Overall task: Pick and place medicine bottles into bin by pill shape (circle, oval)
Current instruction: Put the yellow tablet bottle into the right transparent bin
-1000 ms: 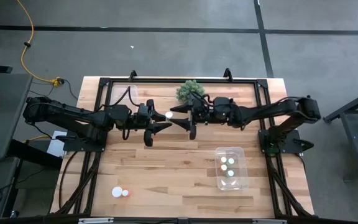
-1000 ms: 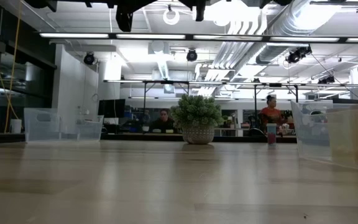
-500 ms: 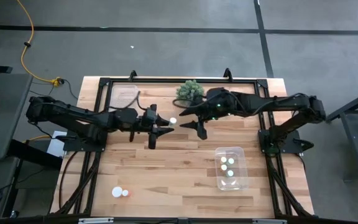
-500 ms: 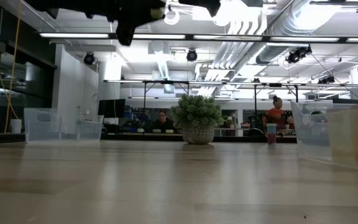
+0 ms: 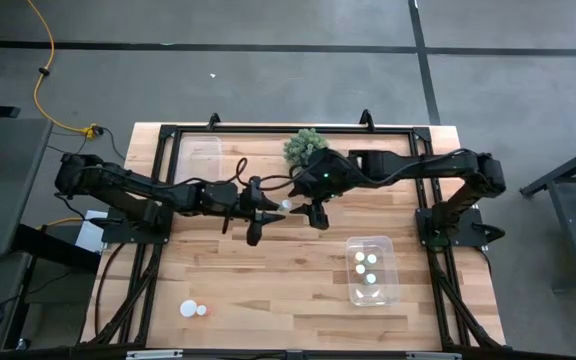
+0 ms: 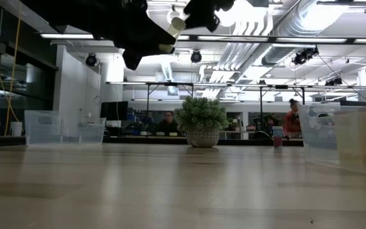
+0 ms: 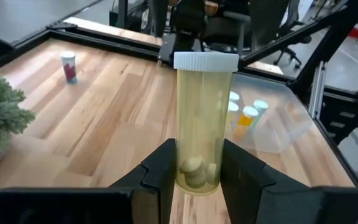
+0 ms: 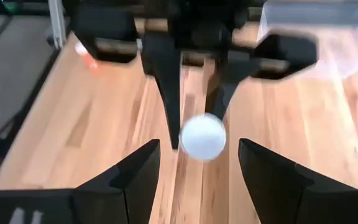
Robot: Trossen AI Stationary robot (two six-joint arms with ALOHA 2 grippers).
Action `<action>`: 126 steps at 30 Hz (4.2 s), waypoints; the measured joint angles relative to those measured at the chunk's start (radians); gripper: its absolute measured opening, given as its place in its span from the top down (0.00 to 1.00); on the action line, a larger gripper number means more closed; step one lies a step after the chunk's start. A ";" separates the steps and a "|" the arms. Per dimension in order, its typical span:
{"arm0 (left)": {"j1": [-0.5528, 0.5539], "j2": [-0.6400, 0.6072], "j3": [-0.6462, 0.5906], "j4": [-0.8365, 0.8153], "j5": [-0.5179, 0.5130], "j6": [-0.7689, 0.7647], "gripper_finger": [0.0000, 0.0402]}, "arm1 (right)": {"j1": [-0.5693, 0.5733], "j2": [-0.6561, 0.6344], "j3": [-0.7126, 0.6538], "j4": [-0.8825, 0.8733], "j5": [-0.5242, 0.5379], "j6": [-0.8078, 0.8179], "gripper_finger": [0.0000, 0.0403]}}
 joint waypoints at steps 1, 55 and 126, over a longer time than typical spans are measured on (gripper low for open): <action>0.000 0.003 0.000 0.005 0.000 0.000 0.77 | 0.000 0.005 0.000 0.001 0.000 0.000 0.48; 0.001 0.005 0.000 -0.002 -0.010 0.011 0.75 | 0.000 0.046 0.000 0.033 -0.006 0.073 0.73; 0.079 -0.432 -0.001 -0.352 -0.153 0.015 0.42 | 0.835 -0.296 -0.543 -0.367 0.374 1.033 0.73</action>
